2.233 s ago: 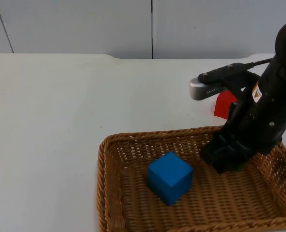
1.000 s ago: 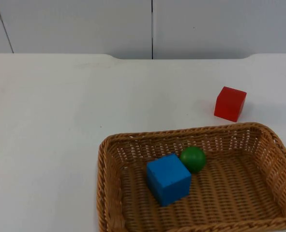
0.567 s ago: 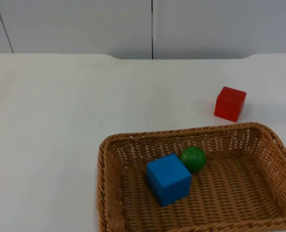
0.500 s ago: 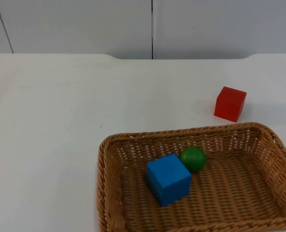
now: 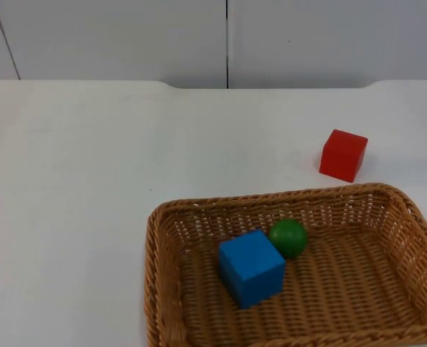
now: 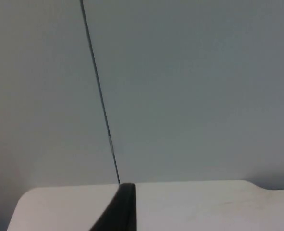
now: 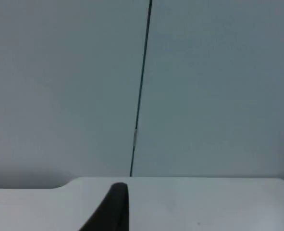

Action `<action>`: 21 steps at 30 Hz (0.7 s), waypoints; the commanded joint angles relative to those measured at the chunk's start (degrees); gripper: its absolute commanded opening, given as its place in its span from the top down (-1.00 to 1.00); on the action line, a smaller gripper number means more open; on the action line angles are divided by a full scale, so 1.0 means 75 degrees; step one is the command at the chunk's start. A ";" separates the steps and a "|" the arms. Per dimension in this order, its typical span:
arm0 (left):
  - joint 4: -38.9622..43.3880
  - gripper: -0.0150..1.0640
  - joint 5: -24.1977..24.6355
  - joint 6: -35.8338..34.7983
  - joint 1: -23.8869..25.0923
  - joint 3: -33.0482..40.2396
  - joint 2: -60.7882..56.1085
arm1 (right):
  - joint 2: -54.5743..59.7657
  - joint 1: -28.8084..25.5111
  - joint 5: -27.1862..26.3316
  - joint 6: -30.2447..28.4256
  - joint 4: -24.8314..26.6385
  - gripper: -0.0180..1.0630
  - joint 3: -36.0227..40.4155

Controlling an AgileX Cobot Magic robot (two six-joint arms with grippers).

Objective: Place all geometric objects except the red cube into the basket.

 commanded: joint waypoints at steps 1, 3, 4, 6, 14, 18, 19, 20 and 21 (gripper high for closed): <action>-0.0150 -0.96 -0.0169 -0.0058 0.0026 -0.0054 -0.0117 | -0.0119 -0.0039 -0.0100 -0.0690 0.0808 -0.95 0.0027; -0.0150 -0.96 -0.0288 -0.0058 0.0026 -0.0054 -0.0280 | -0.0248 -0.0039 -0.0454 -0.1388 0.1793 -0.95 0.0155; -0.0150 -0.96 -0.0299 -0.0058 0.0026 -0.0054 -0.0355 | -0.0368 -0.0039 -0.0494 -0.1785 0.2112 -0.95 0.0239; -0.0100 -0.96 -0.0246 -0.0044 0.0026 -0.0054 -0.0466 | -0.0487 -0.0039 -0.0442 -0.2018 0.2248 -0.95 0.0329; 0.0230 -0.96 0.0772 0.0157 0.0026 -0.0054 -0.1945 | -0.2479 0.0411 0.0071 -0.1744 0.1416 -0.95 0.1539; 0.0584 -0.96 0.1852 0.0168 0.0026 -0.0054 -0.3487 | -0.4528 0.0455 0.1052 -0.0517 0.0296 -0.95 0.1663; 0.0584 -0.96 0.1852 0.0168 0.0026 -0.0054 -0.3487 | -0.4528 0.0455 0.1052 -0.0517 0.0296 -0.95 0.1663; 0.0584 -0.96 0.2130 0.0168 0.0026 -0.0054 -0.3853 | -0.4928 0.0455 0.1198 -0.0517 0.0162 -0.95 0.1663; 0.0584 -0.96 0.2405 0.0168 0.0026 -0.0054 -0.4165 | -0.5378 0.0455 0.1349 -0.0517 0.0022 -0.95 0.1663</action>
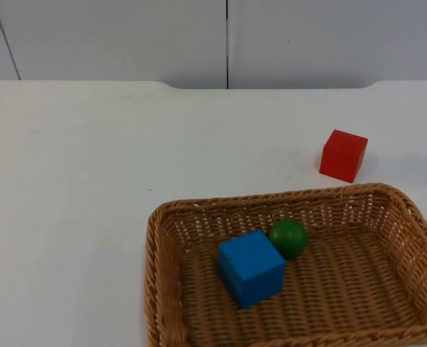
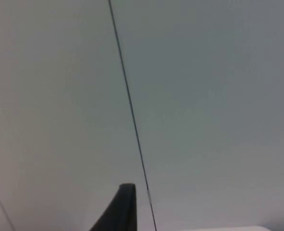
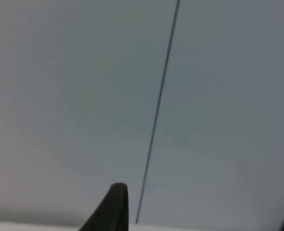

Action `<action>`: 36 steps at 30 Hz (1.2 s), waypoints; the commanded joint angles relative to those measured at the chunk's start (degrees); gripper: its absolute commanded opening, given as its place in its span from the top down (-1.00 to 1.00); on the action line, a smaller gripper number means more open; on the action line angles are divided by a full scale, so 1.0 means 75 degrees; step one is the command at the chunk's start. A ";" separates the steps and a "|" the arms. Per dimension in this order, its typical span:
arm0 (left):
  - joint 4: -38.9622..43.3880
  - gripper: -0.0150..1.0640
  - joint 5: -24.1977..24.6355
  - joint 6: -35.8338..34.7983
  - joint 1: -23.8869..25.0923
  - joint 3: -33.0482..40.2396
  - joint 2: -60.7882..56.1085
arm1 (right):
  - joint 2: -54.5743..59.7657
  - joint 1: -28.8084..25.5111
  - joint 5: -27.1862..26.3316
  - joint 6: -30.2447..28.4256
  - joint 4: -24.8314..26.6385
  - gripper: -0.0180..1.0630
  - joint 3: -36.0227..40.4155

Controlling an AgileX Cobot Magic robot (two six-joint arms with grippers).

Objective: Place all geometric objects except the red cube into the basket.

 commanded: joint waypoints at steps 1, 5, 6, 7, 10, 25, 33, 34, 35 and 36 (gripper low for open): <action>0.0018 -0.96 0.0457 0.0065 0.0026 -0.0054 -0.0499 | -0.0659 0.0029 0.0280 0.0097 -0.0300 -0.95 0.0038; -0.0157 -0.96 0.0795 0.0458 0.0026 -0.0054 -0.1655 | -0.1930 0.0029 0.0749 0.0066 -0.0476 -0.95 0.0038; -0.0155 -0.96 0.0795 0.0458 0.0026 -0.0054 -0.2055 | -0.2254 0.0029 0.0870 0.0051 -0.0476 -0.95 0.0038; -0.0155 -0.96 0.0815 0.0458 0.0037 -0.0054 -0.2617 | -0.2502 0.0029 0.1025 0.0033 -0.0457 -0.95 0.0038; -0.0182 -0.96 0.1031 0.0323 0.0037 -0.0054 -0.3163 | -0.3020 0.0029 0.1319 -0.0163 -0.0457 -0.95 0.0038; -0.0632 -0.96 0.2653 0.1364 0.0423 0.0013 -0.5149 | -0.4025 0.0185 0.2747 -0.0178 -0.0035 -0.95 -0.0111; -0.0847 -0.96 0.4114 0.1381 0.0182 0.0069 -0.5514 | -0.4025 0.0676 0.3901 -0.0776 0.0963 -0.95 -0.0289; -0.0883 -0.96 0.4074 0.1381 0.0182 0.0101 -0.5514 | -0.4025 0.0676 0.3953 -0.0776 0.0963 -0.95 -0.0289; -0.0883 -0.96 0.3959 0.1381 0.0182 0.0122 -0.5514 | -0.4025 0.0676 0.3953 -0.0776 0.0963 -0.95 -0.0289; -0.0883 -0.96 0.3959 0.1381 0.0182 0.0122 -0.5514 | -0.4025 0.0676 0.3953 -0.0776 0.0963 -0.95 -0.0289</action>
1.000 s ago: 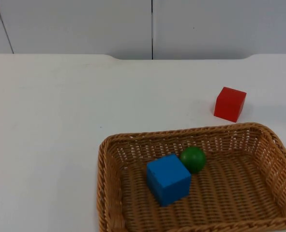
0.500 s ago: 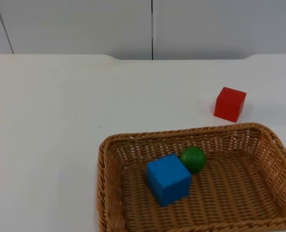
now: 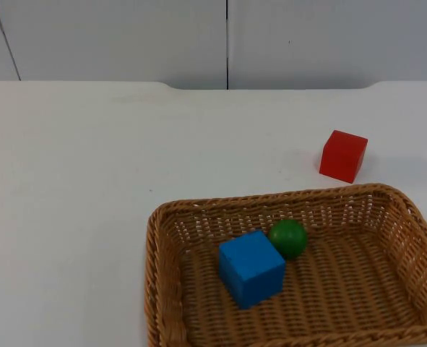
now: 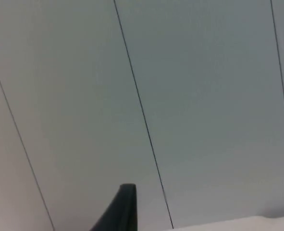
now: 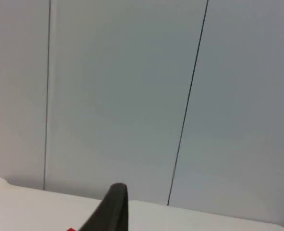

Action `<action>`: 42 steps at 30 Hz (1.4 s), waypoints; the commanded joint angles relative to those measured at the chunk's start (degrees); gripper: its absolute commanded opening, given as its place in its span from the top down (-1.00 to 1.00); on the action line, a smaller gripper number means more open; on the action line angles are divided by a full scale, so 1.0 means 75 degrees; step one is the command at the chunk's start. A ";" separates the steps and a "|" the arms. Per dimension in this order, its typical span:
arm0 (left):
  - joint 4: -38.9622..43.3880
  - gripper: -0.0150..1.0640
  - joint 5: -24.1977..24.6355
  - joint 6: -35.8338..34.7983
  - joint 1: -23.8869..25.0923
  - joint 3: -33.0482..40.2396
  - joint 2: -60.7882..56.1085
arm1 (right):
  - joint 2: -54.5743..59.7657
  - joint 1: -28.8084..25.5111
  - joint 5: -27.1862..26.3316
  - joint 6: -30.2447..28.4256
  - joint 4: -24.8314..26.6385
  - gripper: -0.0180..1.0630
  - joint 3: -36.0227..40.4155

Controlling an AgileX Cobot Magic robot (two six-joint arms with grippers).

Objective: Place all geometric objects except the red cube into the basket.

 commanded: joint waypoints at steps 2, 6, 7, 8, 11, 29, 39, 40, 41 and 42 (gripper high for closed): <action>0.0026 -0.96 -0.0311 0.0033 -0.0055 0.0193 0.0005 | 0.0007 0.0030 -0.0011 -0.0252 0.0027 -0.95 -0.0043; 0.0139 -0.96 -0.0191 -0.0215 -0.0055 0.0628 0.0005 | 0.0007 0.0247 -0.0038 -0.0199 -0.0129 -0.95 0.0027; -0.0004 -0.96 -0.0092 -0.0352 -0.0055 0.0774 0.0005 | 0.0007 0.0330 -0.0038 -0.0169 -0.0129 -0.95 0.0040; -0.0144 -0.96 -0.0032 -0.0374 -0.0055 0.0945 0.0005 | 0.0007 0.0364 -0.0021 -0.0146 -0.0129 -0.95 0.0040; -0.0327 -0.96 0.0148 -0.0374 -0.0055 0.1276 0.0005 | 0.0007 0.0367 0.0207 -0.0049 -0.0129 -0.95 0.0059; -0.0411 -0.96 0.0265 -0.0873 -0.0055 0.4126 0.0005 | 0.0007 0.0367 0.0266 0.0906 -0.0205 -0.95 0.3750; -0.0396 -0.96 0.0007 -0.1173 -0.0055 0.4807 0.0005 | 0.0007 0.0367 0.0282 0.0975 -0.0322 -0.95 0.3750; -0.0396 -0.96 0.0007 -0.1173 -0.0055 0.4807 0.0005 | 0.0007 0.0367 0.0282 0.0975 -0.0322 -0.95 0.3750; -0.0396 -0.96 0.0007 -0.1173 -0.0055 0.4807 0.0005 | 0.0007 0.0367 0.0282 0.0975 -0.0322 -0.95 0.3750; -0.0396 -0.96 0.0007 -0.1173 -0.0055 0.4807 0.0005 | 0.0007 0.0367 0.0282 0.0975 -0.0322 -0.95 0.3750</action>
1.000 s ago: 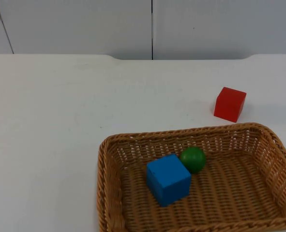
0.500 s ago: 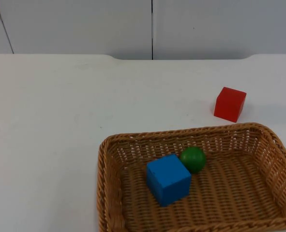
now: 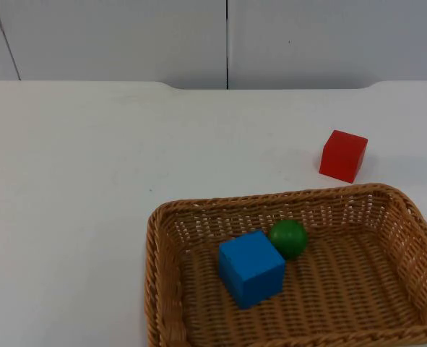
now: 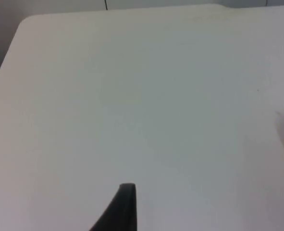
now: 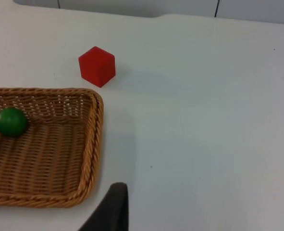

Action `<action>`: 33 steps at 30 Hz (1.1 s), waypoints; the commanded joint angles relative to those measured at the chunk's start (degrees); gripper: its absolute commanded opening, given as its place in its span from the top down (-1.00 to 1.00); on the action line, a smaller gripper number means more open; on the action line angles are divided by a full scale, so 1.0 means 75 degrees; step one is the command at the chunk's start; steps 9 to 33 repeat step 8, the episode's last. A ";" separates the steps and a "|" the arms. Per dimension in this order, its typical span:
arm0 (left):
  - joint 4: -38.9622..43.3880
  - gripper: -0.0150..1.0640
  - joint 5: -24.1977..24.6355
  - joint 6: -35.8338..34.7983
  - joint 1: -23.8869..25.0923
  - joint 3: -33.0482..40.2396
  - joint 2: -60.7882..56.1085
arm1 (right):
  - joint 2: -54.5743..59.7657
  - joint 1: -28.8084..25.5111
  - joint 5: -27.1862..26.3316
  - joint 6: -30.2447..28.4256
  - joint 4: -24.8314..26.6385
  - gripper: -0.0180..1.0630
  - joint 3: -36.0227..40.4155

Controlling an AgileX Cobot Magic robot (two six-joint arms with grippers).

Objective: Place all geometric objects except the red cube into the basket.

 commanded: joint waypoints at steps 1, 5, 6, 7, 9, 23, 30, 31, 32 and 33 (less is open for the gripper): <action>-0.0047 -0.96 -0.0104 -0.0085 -0.0055 0.0040 -0.0021 | -0.0020 0.0013 -0.0106 0.0005 -0.0058 -0.95 0.0030; 0.0258 -0.96 -0.0104 -0.0037 -0.0055 0.0040 -0.0021 | -0.0020 0.0013 -0.0106 0.0005 -0.0058 -0.95 0.0030; 0.0329 -0.96 -0.0104 -0.0037 -0.0055 0.0040 -0.0021 | -0.0020 0.0013 -0.0106 0.0005 -0.0058 -0.95 0.0030; 0.0329 -0.96 -0.0104 -0.0037 -0.0055 0.0040 -0.0021 | -0.0020 0.0013 -0.0106 0.0005 -0.0058 -0.95 0.0030; 0.0355 -0.96 -0.0104 -0.0037 -0.0055 0.0040 -0.0021 | -0.0020 0.0013 -0.0106 0.0005 -0.0058 -0.95 0.0030; 0.0355 -0.96 -0.0104 -0.0037 -0.0055 0.0040 -0.0021 | -0.0020 0.0013 -0.0106 0.0005 -0.0058 -0.95 0.0030; 0.0355 -0.96 -0.0104 -0.0037 -0.0055 0.0040 -0.0021 | -0.0020 0.0013 -0.0106 0.0005 -0.0058 -0.95 0.0030; 0.0355 -0.96 -0.0104 -0.0037 -0.0055 0.0040 -0.0021 | -0.0020 0.0013 -0.0106 0.0005 -0.0058 -0.95 0.0030; 0.0355 -0.96 -0.0104 -0.0037 -0.0055 0.0040 -0.0021 | -0.0020 0.0013 -0.0106 0.0005 -0.0058 -0.95 0.0030; 0.0355 -0.96 -0.0104 -0.0037 -0.0055 0.0040 -0.0021 | -0.0020 0.0013 -0.0106 0.0005 -0.0058 -0.95 0.0030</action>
